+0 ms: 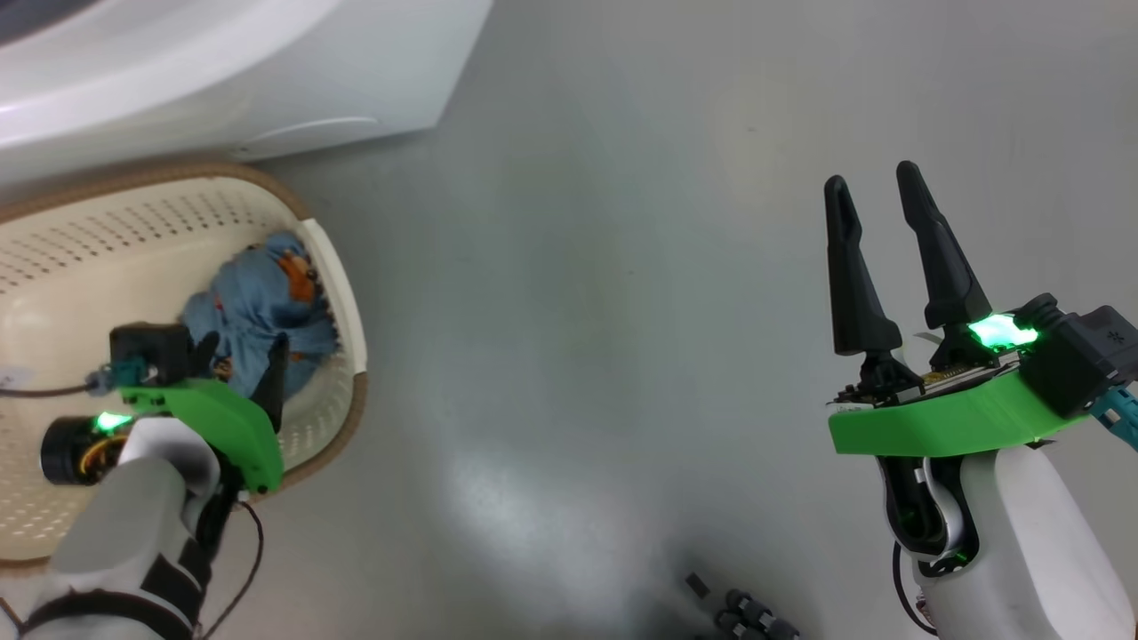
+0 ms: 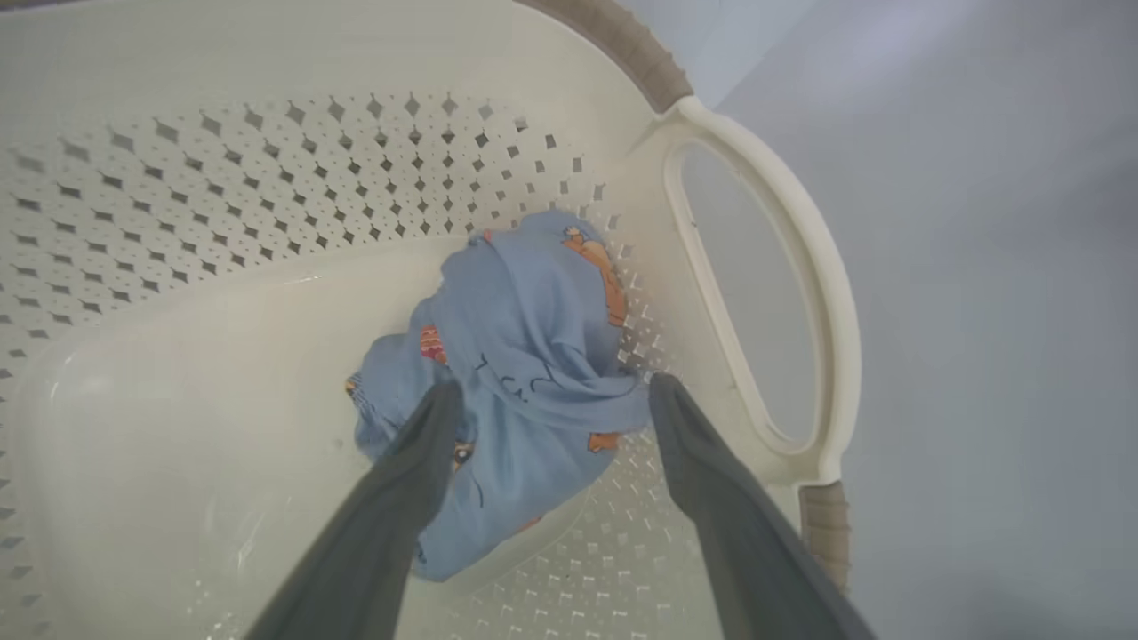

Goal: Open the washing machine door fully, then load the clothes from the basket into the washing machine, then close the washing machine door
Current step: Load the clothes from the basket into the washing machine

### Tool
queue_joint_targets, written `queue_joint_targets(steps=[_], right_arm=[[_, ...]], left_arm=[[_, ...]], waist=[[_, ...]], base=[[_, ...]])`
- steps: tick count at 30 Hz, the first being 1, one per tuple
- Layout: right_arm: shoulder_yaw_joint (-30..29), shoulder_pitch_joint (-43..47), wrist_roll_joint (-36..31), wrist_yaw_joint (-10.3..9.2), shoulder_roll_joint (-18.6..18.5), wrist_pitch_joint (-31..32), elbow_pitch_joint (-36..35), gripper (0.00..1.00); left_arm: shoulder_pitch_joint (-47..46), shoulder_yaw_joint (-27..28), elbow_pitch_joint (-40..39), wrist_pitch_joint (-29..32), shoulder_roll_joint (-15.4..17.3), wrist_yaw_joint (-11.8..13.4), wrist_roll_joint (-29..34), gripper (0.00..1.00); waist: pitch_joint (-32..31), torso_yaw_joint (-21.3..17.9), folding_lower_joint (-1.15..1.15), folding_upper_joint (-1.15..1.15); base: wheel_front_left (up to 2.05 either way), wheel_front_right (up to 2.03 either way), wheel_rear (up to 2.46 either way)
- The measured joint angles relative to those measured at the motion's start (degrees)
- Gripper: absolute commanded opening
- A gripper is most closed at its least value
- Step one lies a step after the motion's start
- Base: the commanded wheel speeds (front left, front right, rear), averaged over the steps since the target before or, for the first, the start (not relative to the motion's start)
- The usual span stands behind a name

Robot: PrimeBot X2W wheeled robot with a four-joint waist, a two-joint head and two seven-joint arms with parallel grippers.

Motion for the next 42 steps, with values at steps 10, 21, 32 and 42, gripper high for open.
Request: queue_joint_targets(steps=[10, 21, 32, 42], right_arm=[[0.53, -1.23, 1.58, 0.0, 0.09, 0.0, -1.43, 1.0], [1.85, -1.23, 3.1, 0.0, 0.13, 0.0, -2.24, 1.0], [3.5, -1.25, 3.49, 0.0, 0.23, 0.0, -3.48, 1.0], [3.38, -1.25, 3.38, 0.0, 0.23, 0.0, -3.5, 1.0]], left_arm=[[-2.8, -4.72, 0.34, 2.76, 3.15, 0.0, -5.28, 1.0], [-5.27, -9.49, -0.1, 5.0, 6.2, 0.0, -10.11, 1.0], [-7.56, -14.3, -0.14, 7.98, 9.1, 0.0, -14.25, 0.78], [-7.76, -17.34, -0.18, 8.21, 9.43, 0.0, -18.5, 0.0]], waist=[[3.47, -2.35, 0.0, 0.0], [5.91, -4.09, -0.01, 0.0], [8.2, -6.16, 0.0, 0.0], [7.35, -5.94, 0.0, 0.0]], base=[[0.0, 0.0, 0.0], [0.0, 0.0, 0.0], [0.0, 0.0, 0.0], [0.0, 0.0, 0.0]])
